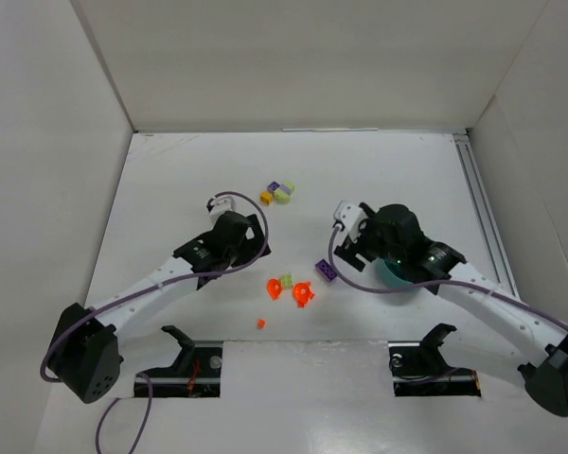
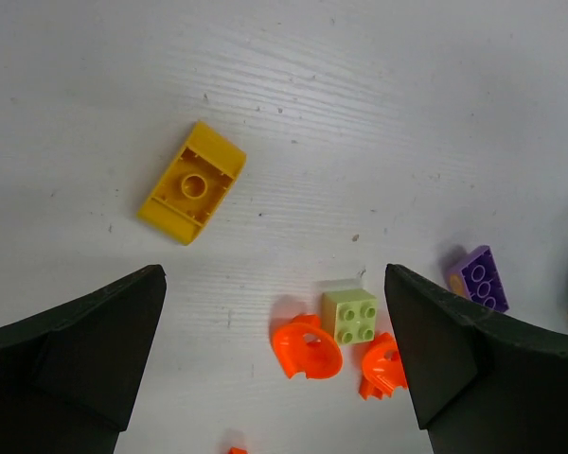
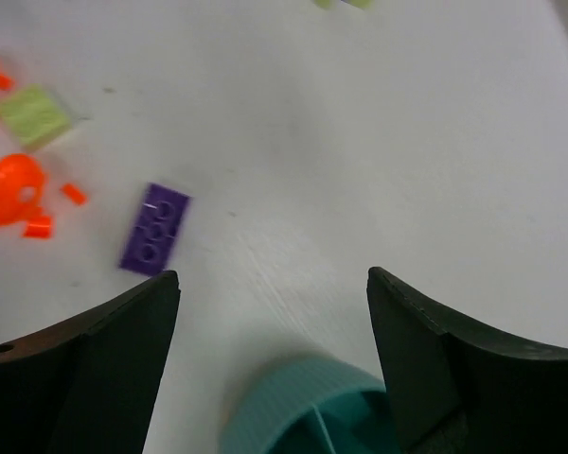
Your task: Sort the legos into containers by color
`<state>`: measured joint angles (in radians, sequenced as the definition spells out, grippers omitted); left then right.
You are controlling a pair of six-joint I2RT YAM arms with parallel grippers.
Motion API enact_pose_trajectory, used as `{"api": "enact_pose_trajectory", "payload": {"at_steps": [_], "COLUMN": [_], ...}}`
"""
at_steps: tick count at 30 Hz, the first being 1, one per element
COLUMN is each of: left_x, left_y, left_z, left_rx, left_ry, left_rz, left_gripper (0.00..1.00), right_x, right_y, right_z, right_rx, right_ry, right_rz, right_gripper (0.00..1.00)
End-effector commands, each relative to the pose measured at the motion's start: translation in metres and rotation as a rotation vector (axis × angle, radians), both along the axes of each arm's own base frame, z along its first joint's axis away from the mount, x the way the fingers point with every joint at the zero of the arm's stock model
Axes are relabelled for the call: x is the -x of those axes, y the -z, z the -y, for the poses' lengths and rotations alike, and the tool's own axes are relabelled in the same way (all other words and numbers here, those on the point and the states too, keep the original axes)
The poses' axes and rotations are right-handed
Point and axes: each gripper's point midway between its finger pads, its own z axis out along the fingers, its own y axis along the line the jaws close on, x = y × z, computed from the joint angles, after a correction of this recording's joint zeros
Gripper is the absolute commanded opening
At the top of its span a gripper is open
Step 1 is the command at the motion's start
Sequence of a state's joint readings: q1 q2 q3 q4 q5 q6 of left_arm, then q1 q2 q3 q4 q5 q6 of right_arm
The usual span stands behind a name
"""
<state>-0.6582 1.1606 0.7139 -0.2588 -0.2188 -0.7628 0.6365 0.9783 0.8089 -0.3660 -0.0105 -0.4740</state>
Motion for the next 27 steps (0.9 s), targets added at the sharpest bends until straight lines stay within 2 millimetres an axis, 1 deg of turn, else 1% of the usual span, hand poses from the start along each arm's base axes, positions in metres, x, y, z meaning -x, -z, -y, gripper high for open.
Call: {"api": "enact_pose_trajectory", "payload": {"at_steps": [1, 2, 4, 5, 6, 7, 8, 9, 10, 11, 12, 13, 14, 15, 17, 18, 19, 22, 23, 24, 27], "left_x": [0.001, -0.002, -0.003, -0.003, -0.005, -0.005, -0.005, -0.005, -0.006, -0.004, -0.004, -0.002, -0.004, -0.002, -0.004, -0.003, -0.003, -0.003, -0.001, -0.001, -0.001], "left_y": [-0.017, -0.019, -0.023, -0.023, -0.025, -0.021, -0.021, -0.019, -0.02, -0.016, -0.016, -0.012, -0.013, -0.013, -0.015, -0.018, -0.017, -0.02, -0.017, -0.02, -0.02], "left_z": [-0.003, -0.004, -0.003, -0.004, -0.002, -0.003, -0.003, -0.003, -0.002, -0.003, -0.003, -0.004, -0.003, -0.005, -0.003, -0.002, -0.002, -0.002, -0.004, -0.004, -0.004], "left_rx": [0.086, 0.085, 0.09, 0.084, 0.091, 0.077, 0.077, 0.071, 0.077, 0.071, 0.071, 0.065, 0.07, 0.071, 0.078, 0.089, 0.083, 0.089, 0.084, 0.09, 0.089], "left_ry": [-0.049, -0.057, -0.05, -0.044, -0.044, -0.037, -0.037, -0.037, -0.037, -0.037, -0.037, -0.037, -0.037, -0.037, -0.037, -0.03, -0.024, -0.023, -0.024, -0.023, -0.017], "left_rz": [0.03, 0.044, 0.06, 0.062, 0.072, 0.064, 0.064, 0.057, 0.064, 0.057, 0.057, 0.048, 0.056, 0.057, 0.065, 0.07, 0.072, 0.08, 0.073, 0.081, 0.091], "left_gripper": [1.0, 1.0, 1.0, 1.0, 1.0, 1.0, 1.0, 1.0, 1.0, 1.0, 1.0, 1.0, 1.0, 1.0, 1.0, 1.0, 1.0, 1.0, 1.0, 1.0, 1.0], "right_x": [0.026, 0.03, 0.039, 0.04, 0.042, 0.044, 0.046, 0.046, 0.045, 0.043, 0.044, 0.043, 0.043, 0.037, 0.036, 0.034, 0.033, 0.037, 0.039, 0.039, 0.041], "right_y": [-0.005, 0.001, 0.02, 0.039, 0.047, 0.064, 0.075, 0.078, 0.084, 0.085, 0.095, 0.097, 0.1, 0.102, 0.104, 0.101, 0.103, 0.107, 0.112, 0.112, 0.112], "right_z": [-0.072, -0.081, -0.094, -0.102, -0.107, -0.115, -0.116, -0.123, -0.124, -0.131, -0.133, -0.136, -0.137, -0.139, -0.141, -0.144, -0.145, -0.152, -0.152, -0.152, -0.153], "right_rx": [-0.106, -0.101, -0.069, -0.053, -0.053, -0.034, -0.02, -0.016, -0.009, -0.014, -0.003, 0.005, 0.003, 0.009, 0.001, -0.01, -0.017, -0.045, -0.042, -0.042, -0.053], "right_ry": [-0.336, -0.365, -0.407, -0.422, -0.445, -0.47, -0.475, -0.487, -0.486, -0.496, -0.502, -0.502, -0.496, -0.484, -0.476, -0.478, -0.47, -0.486, -0.494, -0.494, -0.496], "right_rz": [0.035, 0.018, -0.033, -0.086, -0.114, -0.162, -0.193, -0.197, -0.207, -0.2, -0.225, -0.225, -0.234, -0.227, -0.235, -0.218, -0.227, -0.256, -0.272, -0.272, -0.285], "right_gripper": [0.84, 0.84, 0.83, 0.83, 0.81, 0.77, 0.77, 0.75, 0.74, 0.73, 0.73, 0.73, 0.73, 0.73, 0.73, 0.73, 0.73, 0.73, 0.73, 0.72, 0.72]}}
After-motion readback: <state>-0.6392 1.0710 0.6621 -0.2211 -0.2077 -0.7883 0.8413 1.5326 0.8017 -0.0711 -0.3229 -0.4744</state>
